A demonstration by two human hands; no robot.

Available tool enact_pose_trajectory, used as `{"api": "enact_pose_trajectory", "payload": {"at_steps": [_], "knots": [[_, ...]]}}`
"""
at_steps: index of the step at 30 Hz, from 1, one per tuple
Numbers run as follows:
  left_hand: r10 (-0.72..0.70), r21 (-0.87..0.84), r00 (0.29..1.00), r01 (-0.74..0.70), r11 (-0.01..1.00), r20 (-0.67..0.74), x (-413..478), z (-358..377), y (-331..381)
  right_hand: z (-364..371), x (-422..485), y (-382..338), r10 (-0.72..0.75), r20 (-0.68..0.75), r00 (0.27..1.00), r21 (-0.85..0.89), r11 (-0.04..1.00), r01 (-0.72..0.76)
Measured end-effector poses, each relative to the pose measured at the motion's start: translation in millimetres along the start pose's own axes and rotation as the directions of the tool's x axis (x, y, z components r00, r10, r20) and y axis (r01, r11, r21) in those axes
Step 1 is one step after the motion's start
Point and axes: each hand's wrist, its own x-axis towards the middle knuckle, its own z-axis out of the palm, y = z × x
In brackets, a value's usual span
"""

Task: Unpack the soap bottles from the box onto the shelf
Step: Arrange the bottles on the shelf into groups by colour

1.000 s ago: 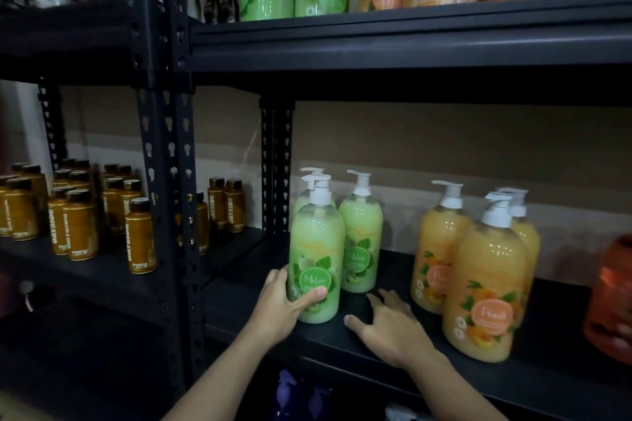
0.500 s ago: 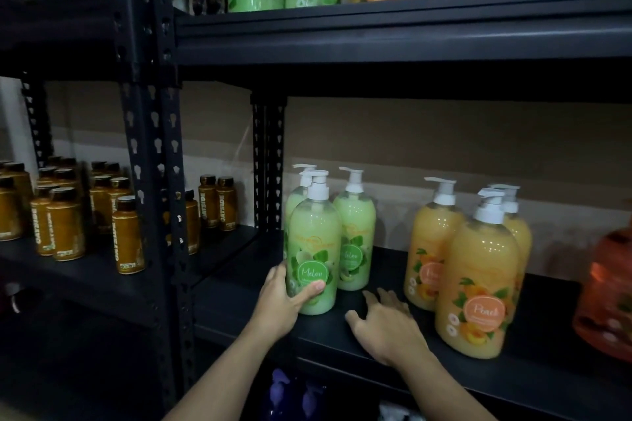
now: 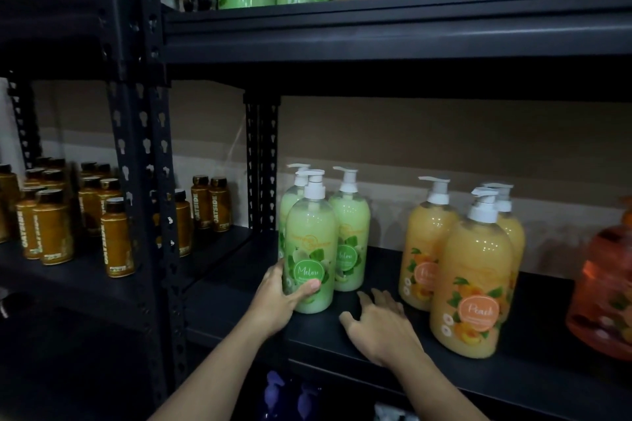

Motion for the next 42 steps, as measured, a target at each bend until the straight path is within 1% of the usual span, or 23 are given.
{"api": "enact_pose_trajectory", "payload": {"at_steps": [1,3,4,5,6,7,9,10,11,13,16,19,25,28,33,36,42], "knots": [[-0.016,-0.036,0.999,0.017,0.999,0.03,0.9,-2.4,-3.5,0.2,-0.1,0.5,0.0,0.007,1.0,0.007,1.0,0.0],[-0.07,-0.183,0.996,0.08,0.98,0.062,2.7,-11.2,-7.2,0.9,1.2,2.2,-0.001,-0.001,1.0,0.052,0.999,0.001],[-0.101,-0.285,0.994,0.109,0.952,0.046,5.5,-16.6,-7.3,0.5,3.8,3.5,-0.003,-0.024,1.0,0.113,0.994,0.006],[-0.125,-0.374,0.992,0.121,0.92,0.012,10.4,-22.0,-6.8,-1.8,6.8,4.0,-0.001,-0.061,0.998,0.208,0.978,0.014],[-0.149,-0.425,0.989,0.125,0.896,-0.022,16.1,-26.8,-6.3,-3.2,11.8,4.2,0.014,-0.101,0.995,0.328,0.945,0.02],[-0.159,-0.417,0.986,0.123,0.901,-0.052,22.5,-29.6,-5.8,-4.7,17.5,4.5,0.037,-0.133,0.99,0.455,0.89,0.028],[-0.148,-0.309,0.986,0.116,0.944,-0.082,39.0,-32.6,-9.8,-4.9,31.6,3.6,0.082,-0.164,0.983,0.666,0.744,0.049],[-0.14,-0.286,0.987,0.111,0.952,-0.08,47.2,-32.6,-12.8,-4.0,38.6,3.6,0.098,-0.167,0.981,0.729,0.682,0.057],[-0.129,-0.278,0.99,0.106,0.955,-0.064,55.6,-31.4,-16.7,-2.8,45.0,3.6,0.102,-0.163,0.981,0.762,0.645,0.06],[-0.104,-0.285,0.994,0.095,0.954,-0.015,70.0,-29.0,-22.6,0.7,57.5,3.3,0.088,-0.167,0.982,0.781,0.62,0.077],[-0.044,-0.351,0.997,0.061,0.934,0.056,86.9,-23.7,-29.9,4.3,69.7,3.5,0.053,-0.182,0.982,0.796,0.594,0.116],[-0.007,-0.384,0.997,0.038,0.922,0.081,96.9,-20.7,-36.1,11.5,80.0,1.3,0.035,-0.226,0.973,0.768,0.621,0.156],[0.013,-0.376,1.0,-0.007,0.927,0.012,102.1,-9.9,-39.9,17.7,84.4,6.6,0.041,-0.263,0.964,0.74,0.65,0.174],[0.018,-0.378,1.0,-0.019,0.925,-0.006,102.1,-15.0,-41.0,17.5,84.0,5.6,0.033,-0.268,0.963,0.741,0.646,0.184],[0.015,-0.437,0.999,-0.033,0.899,-0.043,98.8,-19.4,-43.0,18.8,86.0,9.1,0.035,-0.273,0.961,0.749,0.635,0.19],[0.01,-0.475,0.999,-0.03,0.879,-0.044,99.8,-22.0,-46.2,19.1,86.7,11.1,0.036,-0.28,0.959,0.758,0.622,0.197],[0.006,-0.487,1.0,-0.017,0.873,-0.023,96.4,-20.3,-42.8,20.7,89.2,15.0,0.035,-0.257,0.966,0.794,0.577,0.191]]}}
